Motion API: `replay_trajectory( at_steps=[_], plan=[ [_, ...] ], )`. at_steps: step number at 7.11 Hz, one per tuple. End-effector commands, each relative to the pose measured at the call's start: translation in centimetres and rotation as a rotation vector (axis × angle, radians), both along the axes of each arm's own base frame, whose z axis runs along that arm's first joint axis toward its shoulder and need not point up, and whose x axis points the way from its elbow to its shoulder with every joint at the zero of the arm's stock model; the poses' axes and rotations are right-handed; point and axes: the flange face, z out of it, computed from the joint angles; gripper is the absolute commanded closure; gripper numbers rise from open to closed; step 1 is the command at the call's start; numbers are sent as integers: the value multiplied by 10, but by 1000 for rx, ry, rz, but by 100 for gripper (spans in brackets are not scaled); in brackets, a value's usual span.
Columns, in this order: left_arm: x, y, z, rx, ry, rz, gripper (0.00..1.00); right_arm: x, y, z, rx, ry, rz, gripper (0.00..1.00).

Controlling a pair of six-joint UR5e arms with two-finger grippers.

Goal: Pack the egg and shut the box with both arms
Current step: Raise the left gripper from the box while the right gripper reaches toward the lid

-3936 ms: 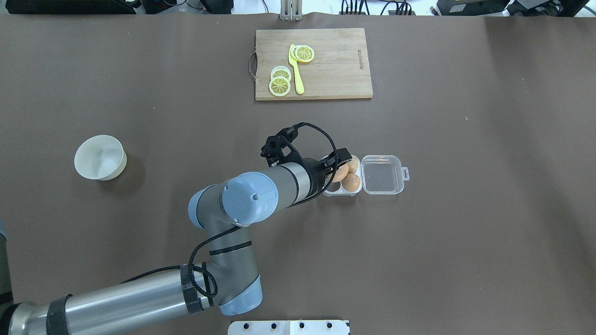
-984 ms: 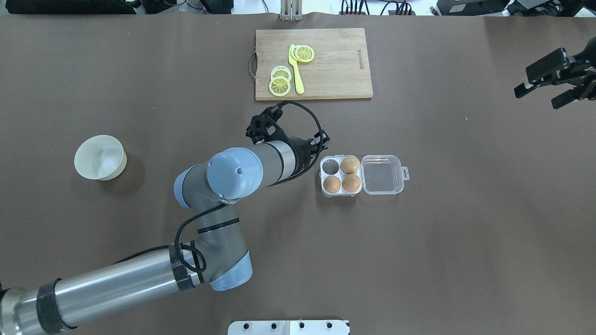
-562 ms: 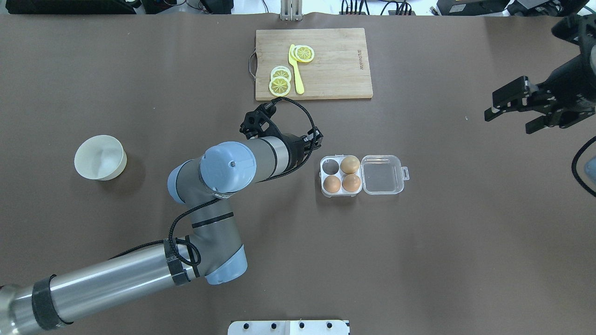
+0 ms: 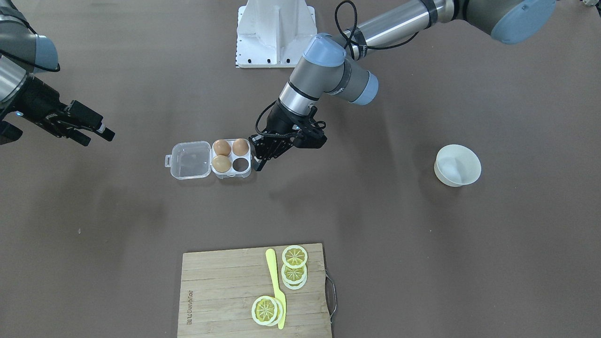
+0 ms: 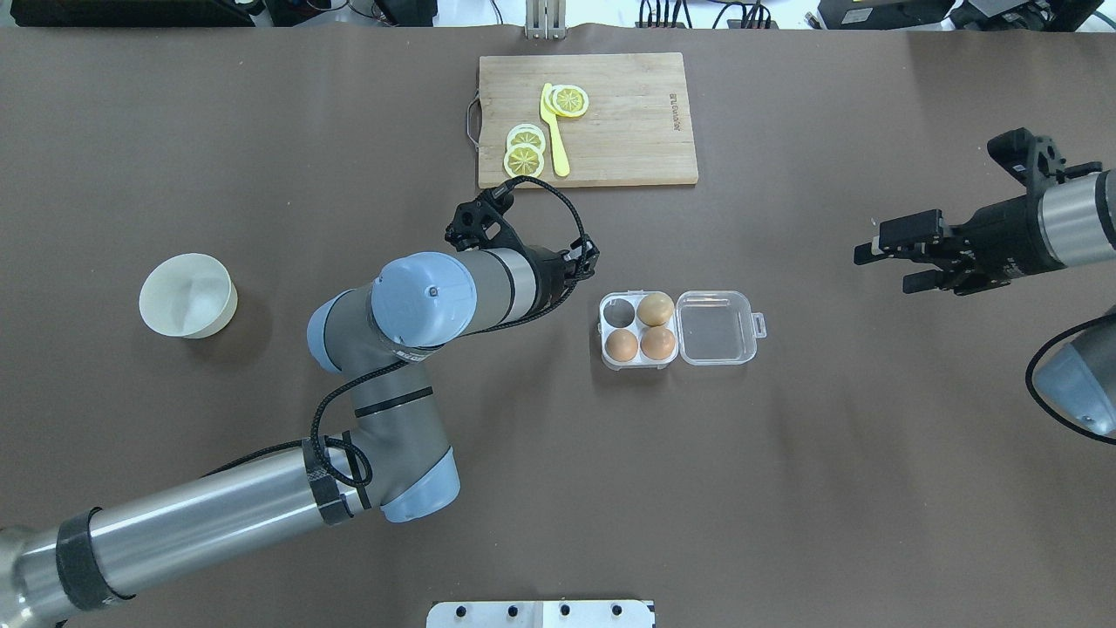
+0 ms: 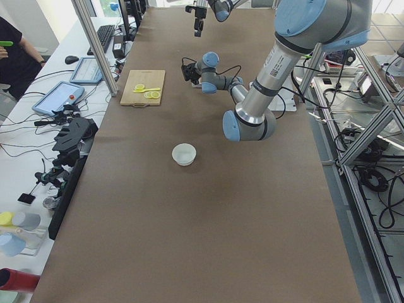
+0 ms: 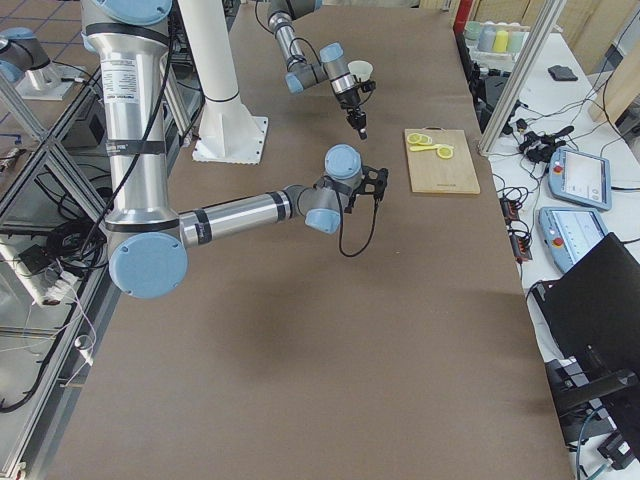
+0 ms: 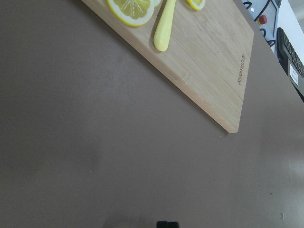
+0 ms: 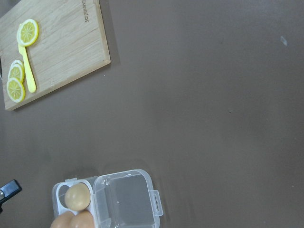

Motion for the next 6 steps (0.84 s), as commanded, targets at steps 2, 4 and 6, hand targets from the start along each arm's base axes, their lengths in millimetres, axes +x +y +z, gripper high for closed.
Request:
replay_trajectory(
  at_steps=[2,4,6],
  plan=[
    [-1,-2,5,0,-7,2,100,-64,9,-22,-39,-90,-69,0],
    [-2,-3,6,-3,-8,2,100,-83,19,-20,-44,-86,-103,1],
    [-3,-2,5,-4,-5,0,100,-103,25,-30,-2,-112,-97,1]
  ],
)
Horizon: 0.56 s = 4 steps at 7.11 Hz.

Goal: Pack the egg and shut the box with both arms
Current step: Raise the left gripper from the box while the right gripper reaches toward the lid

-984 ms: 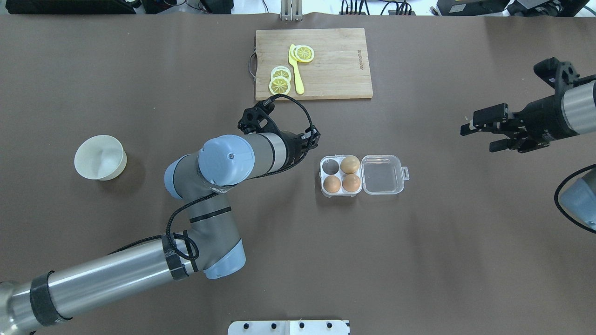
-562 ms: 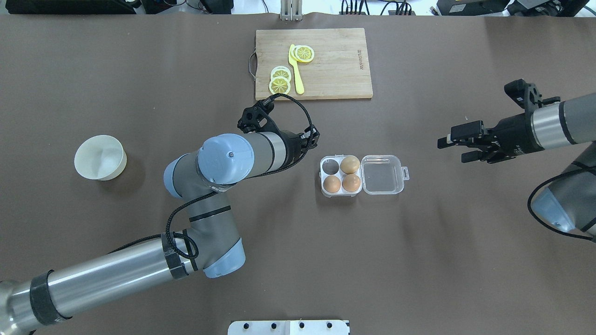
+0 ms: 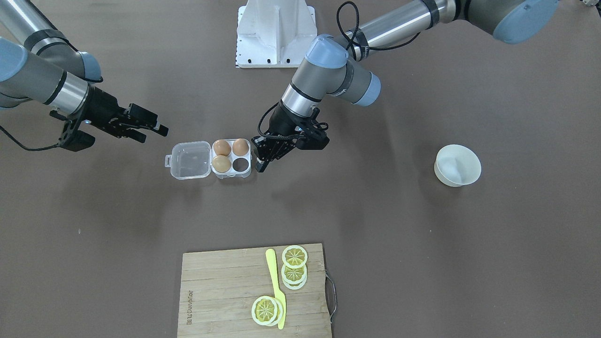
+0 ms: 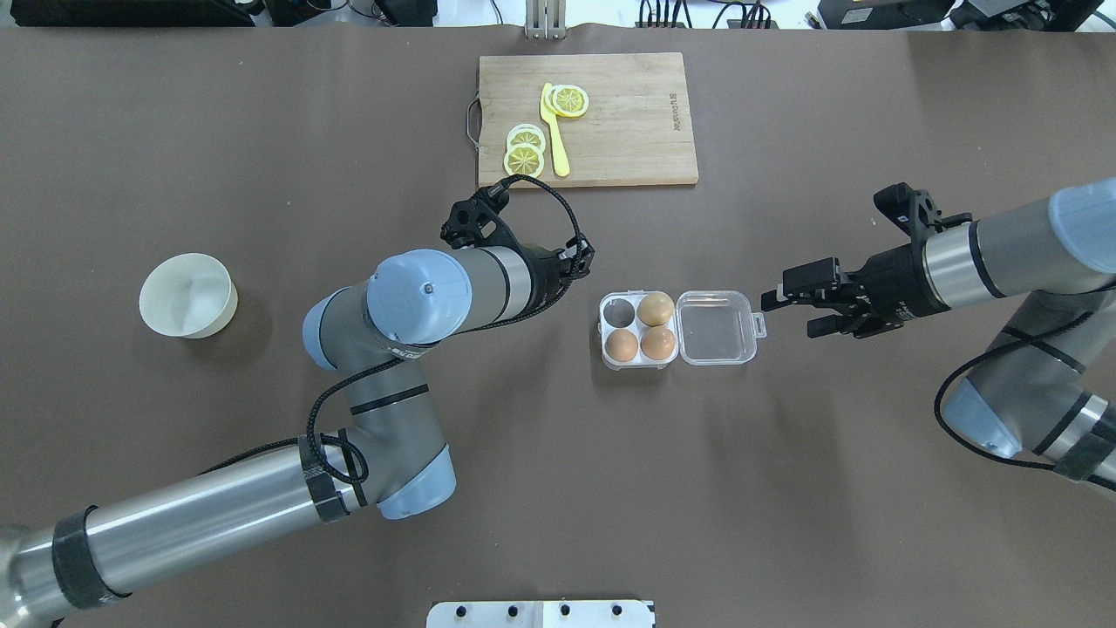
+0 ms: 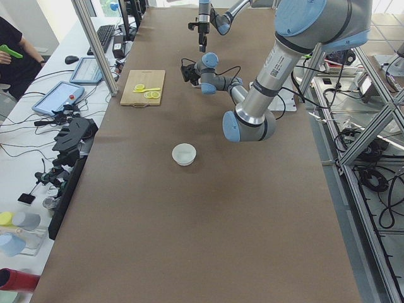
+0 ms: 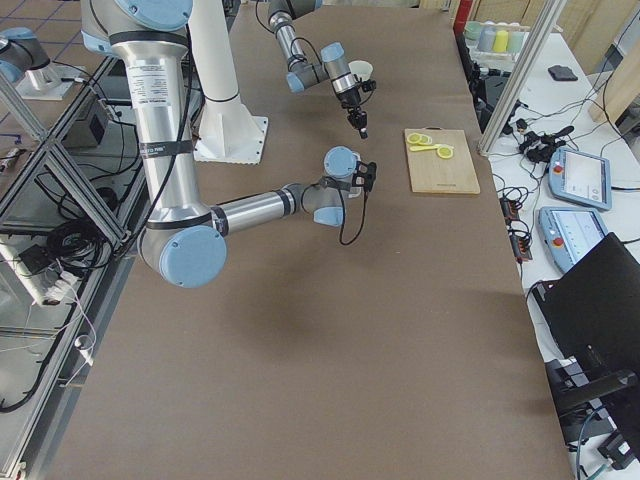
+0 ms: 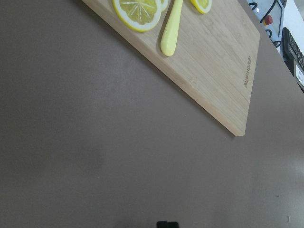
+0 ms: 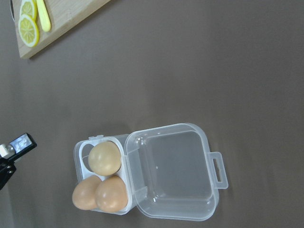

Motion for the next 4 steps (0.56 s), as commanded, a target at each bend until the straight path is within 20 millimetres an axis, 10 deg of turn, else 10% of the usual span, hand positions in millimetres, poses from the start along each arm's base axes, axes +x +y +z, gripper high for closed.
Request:
replay_trajectory(
  at_steps=[1,4],
  plan=[
    [0,0,0,-2,0,-1,100,-10,7,10,7,-83,14,1],
    [0,0,0,-2,0,-1,100,-26,-9,27,-27,-139,32,1]
  ],
)
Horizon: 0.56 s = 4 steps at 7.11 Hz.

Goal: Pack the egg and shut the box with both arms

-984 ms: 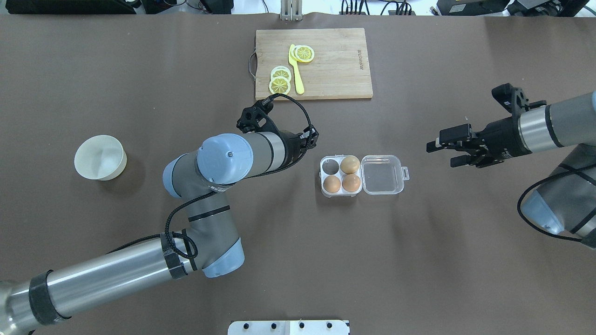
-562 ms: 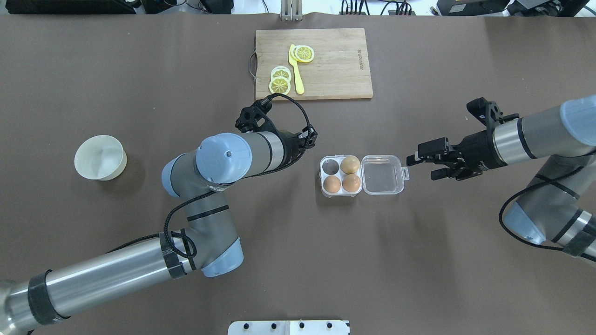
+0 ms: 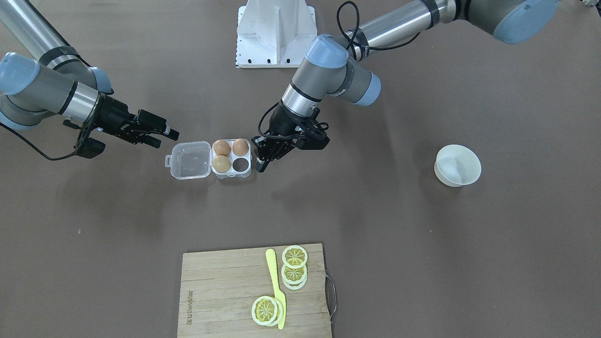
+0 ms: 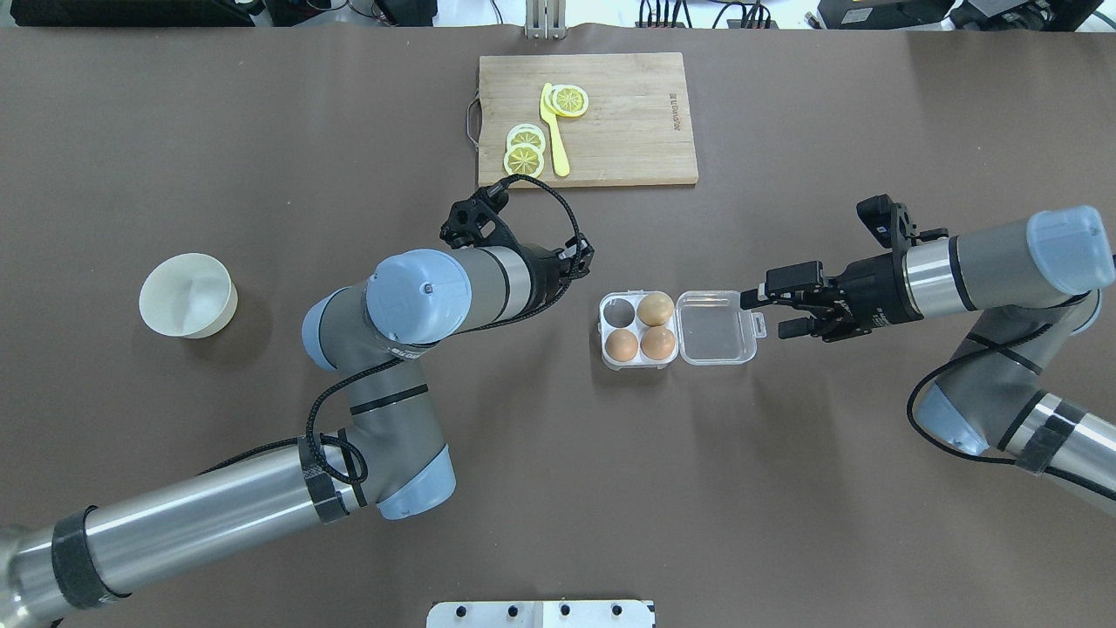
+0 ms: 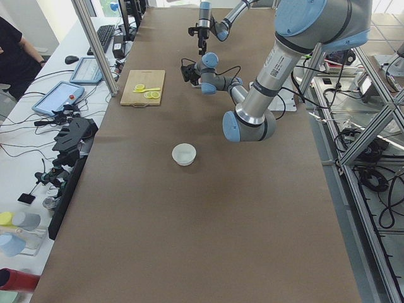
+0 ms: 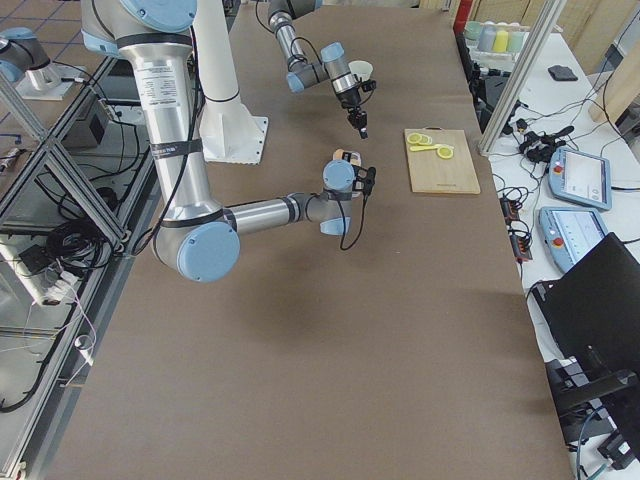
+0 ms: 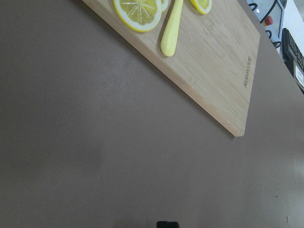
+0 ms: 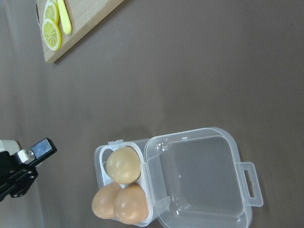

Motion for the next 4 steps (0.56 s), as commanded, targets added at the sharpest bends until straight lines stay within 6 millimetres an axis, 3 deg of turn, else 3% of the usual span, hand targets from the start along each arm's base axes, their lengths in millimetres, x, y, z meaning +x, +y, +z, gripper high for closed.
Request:
replay_trajectory(
  at_steps=[1,4],
  plan=[
    [0,0,0,0,0,0,100,-2,-4,6,-8,-5,3,1],
    [1,1,1,-1,-1,2,100,-2,-10,27,-18,21,12,1]
  ],
)
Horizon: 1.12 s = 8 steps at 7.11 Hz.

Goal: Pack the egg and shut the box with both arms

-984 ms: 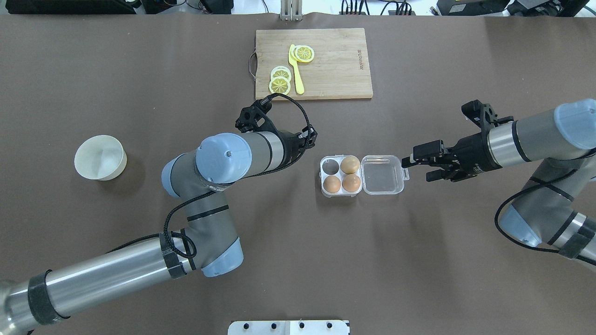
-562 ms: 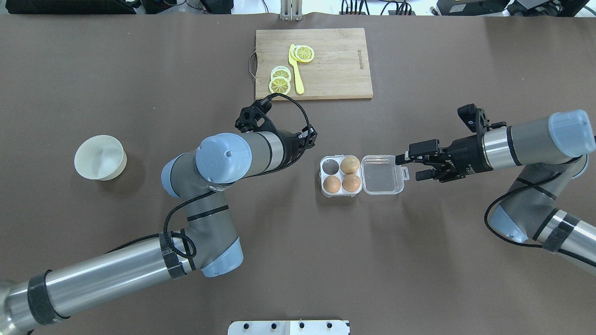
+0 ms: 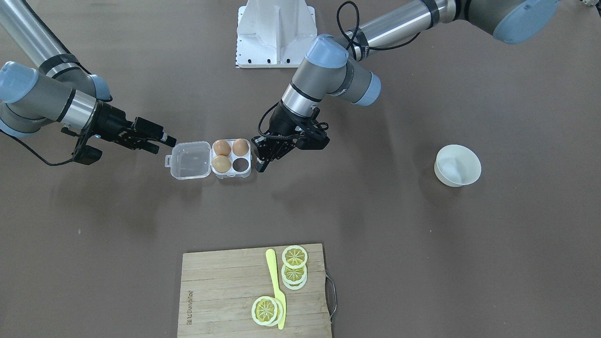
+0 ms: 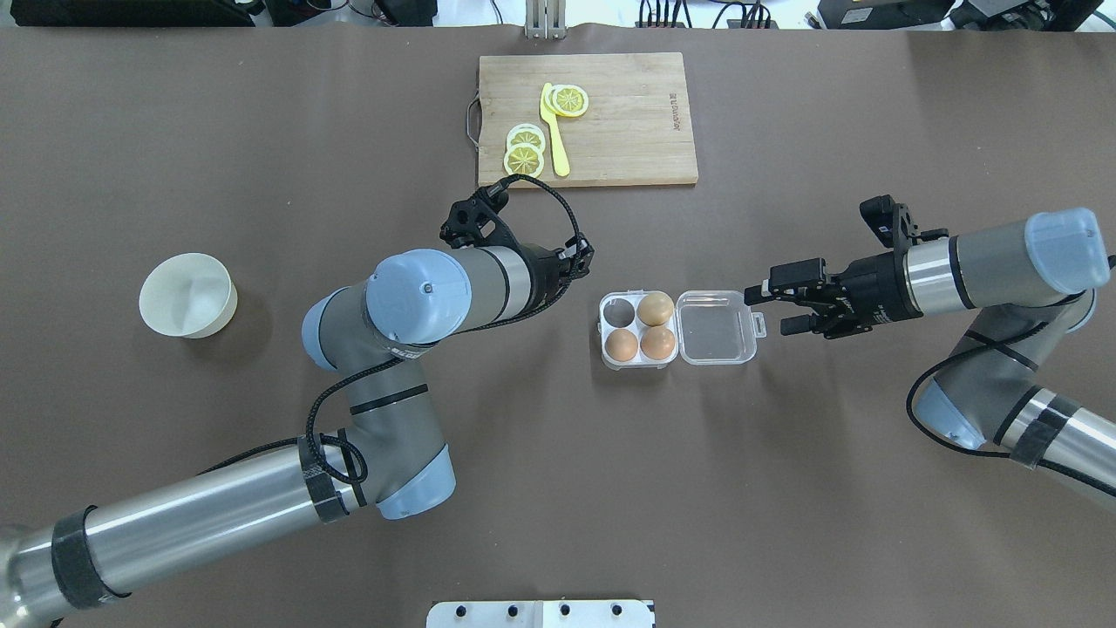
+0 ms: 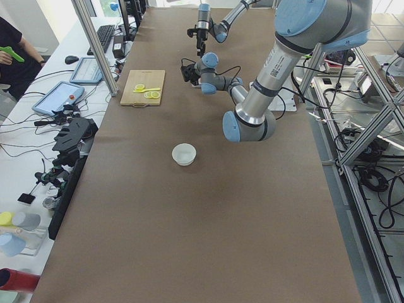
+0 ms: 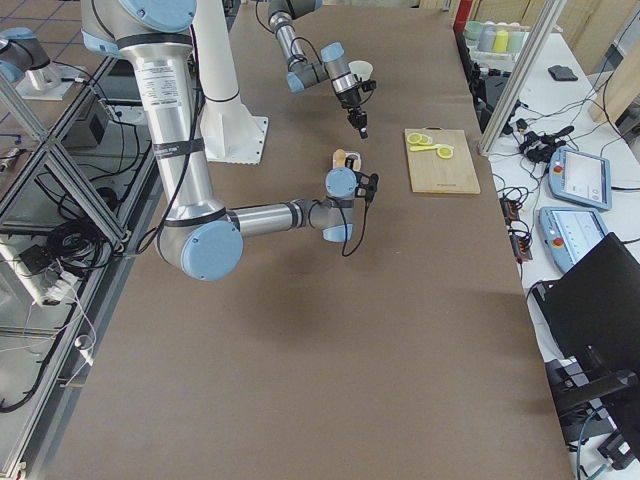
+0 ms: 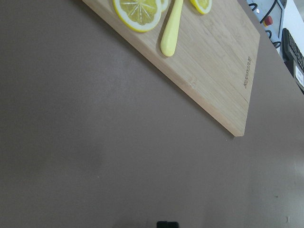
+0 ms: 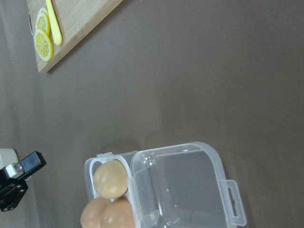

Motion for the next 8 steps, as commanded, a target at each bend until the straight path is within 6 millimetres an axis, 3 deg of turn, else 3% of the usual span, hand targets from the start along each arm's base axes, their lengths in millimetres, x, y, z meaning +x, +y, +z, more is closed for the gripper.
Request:
replay_trajectory(
  at_steps=[1,8],
  plan=[
    [1,1,0,0,0,1,100,-1,-4,11,2,18,6,1],
    [-1,-1,0,2,1,0,100,-16,-21,16,49,39,10,7]
  ],
)
